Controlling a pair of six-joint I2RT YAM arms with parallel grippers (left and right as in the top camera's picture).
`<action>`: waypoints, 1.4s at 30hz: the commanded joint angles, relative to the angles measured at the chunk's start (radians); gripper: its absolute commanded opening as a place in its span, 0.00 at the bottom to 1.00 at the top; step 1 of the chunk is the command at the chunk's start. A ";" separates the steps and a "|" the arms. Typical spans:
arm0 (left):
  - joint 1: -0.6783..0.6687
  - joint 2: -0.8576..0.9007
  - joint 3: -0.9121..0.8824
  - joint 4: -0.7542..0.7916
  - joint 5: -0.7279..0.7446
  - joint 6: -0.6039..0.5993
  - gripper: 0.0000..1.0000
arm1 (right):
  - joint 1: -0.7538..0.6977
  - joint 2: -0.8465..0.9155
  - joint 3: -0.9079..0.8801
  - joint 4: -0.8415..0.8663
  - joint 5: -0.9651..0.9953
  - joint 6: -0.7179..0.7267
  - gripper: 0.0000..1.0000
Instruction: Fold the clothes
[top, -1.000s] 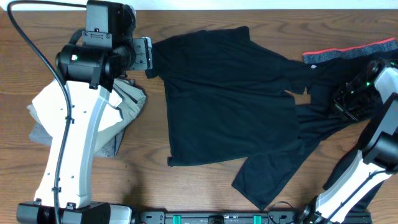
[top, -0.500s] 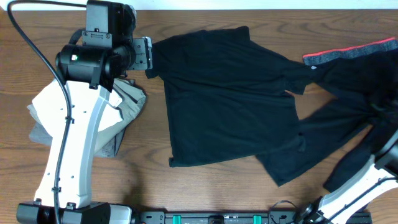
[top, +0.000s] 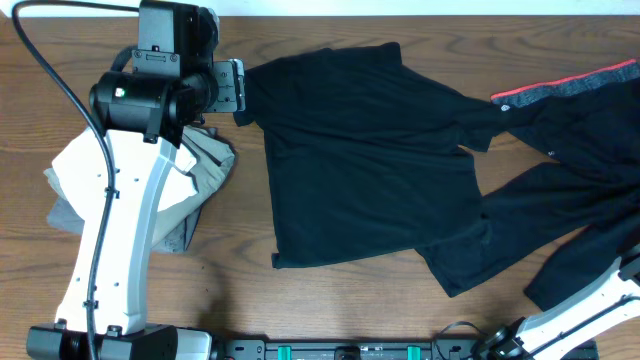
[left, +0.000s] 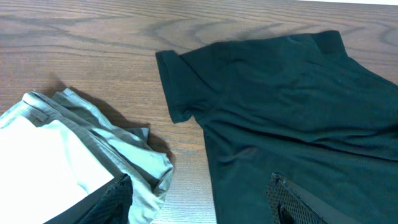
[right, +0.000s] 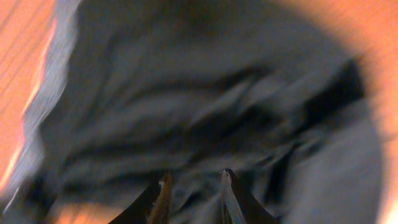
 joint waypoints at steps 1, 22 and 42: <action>0.002 0.006 0.019 -0.011 0.010 0.017 0.71 | 0.061 -0.002 0.000 -0.082 -0.210 -0.113 0.24; 0.002 0.006 0.019 -0.023 0.010 0.017 0.72 | 0.571 -0.015 -0.291 -0.369 0.142 -0.115 0.27; 0.002 0.006 0.019 -0.033 0.010 0.017 0.72 | 0.552 -0.371 -1.213 0.347 0.354 0.450 0.01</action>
